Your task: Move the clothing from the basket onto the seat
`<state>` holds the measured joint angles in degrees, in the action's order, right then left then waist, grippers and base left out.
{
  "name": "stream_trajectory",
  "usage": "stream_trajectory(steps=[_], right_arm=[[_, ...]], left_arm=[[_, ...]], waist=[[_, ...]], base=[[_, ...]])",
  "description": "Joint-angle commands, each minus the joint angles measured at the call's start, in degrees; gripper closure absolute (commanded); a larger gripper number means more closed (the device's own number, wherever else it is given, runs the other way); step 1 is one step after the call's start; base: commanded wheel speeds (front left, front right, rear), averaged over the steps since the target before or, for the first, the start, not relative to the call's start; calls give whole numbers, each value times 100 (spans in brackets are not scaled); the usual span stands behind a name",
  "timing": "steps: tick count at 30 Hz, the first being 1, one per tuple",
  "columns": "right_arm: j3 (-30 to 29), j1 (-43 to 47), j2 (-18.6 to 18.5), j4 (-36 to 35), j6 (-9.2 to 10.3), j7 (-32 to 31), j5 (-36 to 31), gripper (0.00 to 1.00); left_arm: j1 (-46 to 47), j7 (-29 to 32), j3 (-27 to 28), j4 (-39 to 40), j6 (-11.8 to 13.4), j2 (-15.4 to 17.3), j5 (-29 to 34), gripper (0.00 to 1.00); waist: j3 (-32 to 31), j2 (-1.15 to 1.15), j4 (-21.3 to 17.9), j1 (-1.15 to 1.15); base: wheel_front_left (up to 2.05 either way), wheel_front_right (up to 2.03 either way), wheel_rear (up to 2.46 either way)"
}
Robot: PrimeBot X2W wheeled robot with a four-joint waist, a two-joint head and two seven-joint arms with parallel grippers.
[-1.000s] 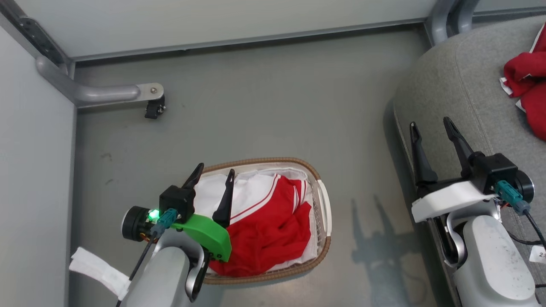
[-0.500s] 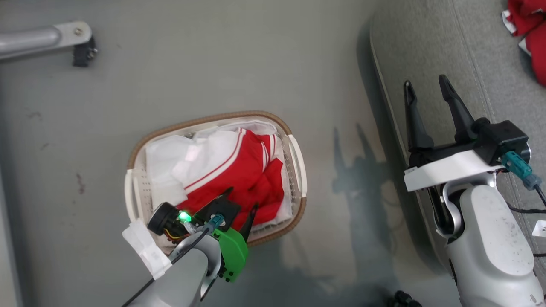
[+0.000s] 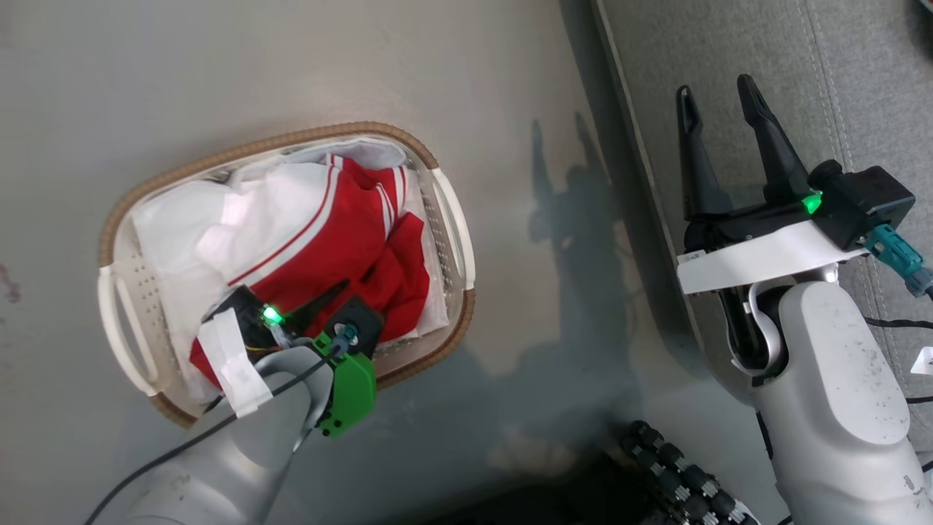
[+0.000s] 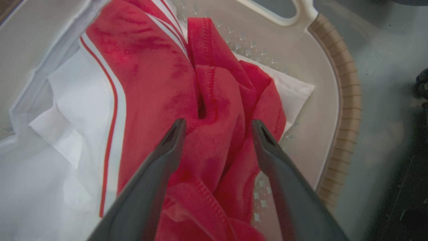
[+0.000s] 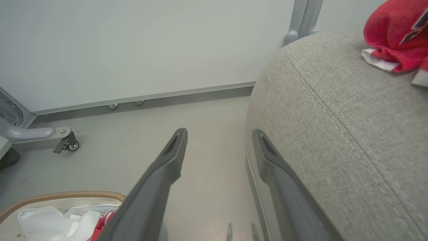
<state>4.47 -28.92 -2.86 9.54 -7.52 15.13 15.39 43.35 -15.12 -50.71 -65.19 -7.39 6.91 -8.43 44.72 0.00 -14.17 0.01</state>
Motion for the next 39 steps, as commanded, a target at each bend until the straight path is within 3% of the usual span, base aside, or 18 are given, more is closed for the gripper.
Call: stream_trajectory(steps=[1,9,11,12,13,28,39], right_arm=[[29,-91,-6,-25,6,3,50,0],[67,-201,-8,-40,7,3,86,0],[52,-213,-8,-21,6,3,62,0],[43,-213,-8,-7,6,3,49,0],[38,-212,-8,4,6,3,37,0],[-131,-44,-11,235,7,3,-279,0],[-478,449,-13,436,7,3,-754,0]], left_arm=[[167,-5,-11,-94,-17,105,-9,0],[425,33,-2,-561,-16,55,-148,0],[444,26,-23,-616,-17,25,-188,59],[434,38,-40,-641,-17,9,-210,83],[424,42,-54,-654,-17,-7,-224,100],[115,-5,-223,-473,-17,-142,-678,100],[-437,-9,9,1286,-17,180,-966,100]], waist=[[426,0,-309,-1],[687,0,-360,-1],[697,0,-345,-1],[690,0,-333,-1],[679,0,-320,-1],[-80,0,40,-1],[-1444,0,576,-1]], base=[[0,0,0],[0,0,0],[0,0,0],[0,0,0],[0,0,0],[0,0,0],[0,0,0]])
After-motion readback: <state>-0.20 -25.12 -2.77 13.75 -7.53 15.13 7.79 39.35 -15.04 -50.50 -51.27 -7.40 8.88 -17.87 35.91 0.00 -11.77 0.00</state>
